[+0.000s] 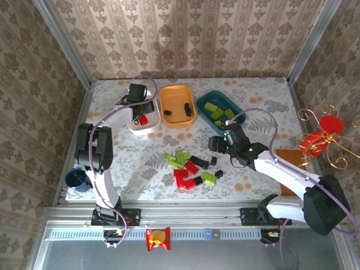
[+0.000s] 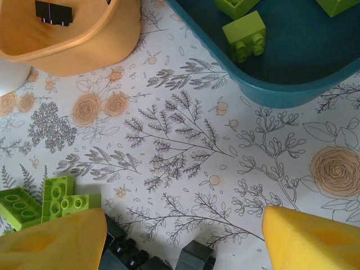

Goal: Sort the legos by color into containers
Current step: Place the lego in the container, then pick up the lego from the center of the table.

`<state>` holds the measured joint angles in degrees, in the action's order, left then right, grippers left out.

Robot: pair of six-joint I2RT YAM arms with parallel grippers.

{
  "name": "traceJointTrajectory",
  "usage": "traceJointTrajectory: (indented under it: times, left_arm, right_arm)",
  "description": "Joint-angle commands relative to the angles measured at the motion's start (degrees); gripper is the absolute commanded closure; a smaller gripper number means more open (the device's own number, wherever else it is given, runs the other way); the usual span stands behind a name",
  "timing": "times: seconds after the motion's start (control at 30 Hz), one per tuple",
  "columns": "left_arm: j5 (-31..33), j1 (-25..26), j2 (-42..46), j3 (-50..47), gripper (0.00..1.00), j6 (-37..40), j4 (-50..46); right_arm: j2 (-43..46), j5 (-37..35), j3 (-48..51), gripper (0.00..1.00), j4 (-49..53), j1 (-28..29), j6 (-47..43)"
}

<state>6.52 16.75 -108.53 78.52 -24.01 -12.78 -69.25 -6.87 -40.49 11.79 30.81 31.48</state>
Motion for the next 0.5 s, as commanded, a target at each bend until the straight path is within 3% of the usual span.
traceJointTrajectory:
  times: [0.0,0.17,0.47]
  left_arm:
    - [-2.8,0.1,3.2,0.9,0.28,-1.2,0.3]
    - [-5.7,1.5,11.8,-4.0,0.17,-3.0,3.8]
    - [-6.0,10.4,30.8,-22.9,0.11,-5.9,9.9]
  right_arm:
    - [-1.3,0.7,0.5,0.25,-0.8,0.1,-0.7]
    - [-2.7,2.1,0.1,0.26,-1.6,0.1,-1.1]
    - [-6.3,9.6,-1.7,0.3,-5.3,1.5,-4.0]
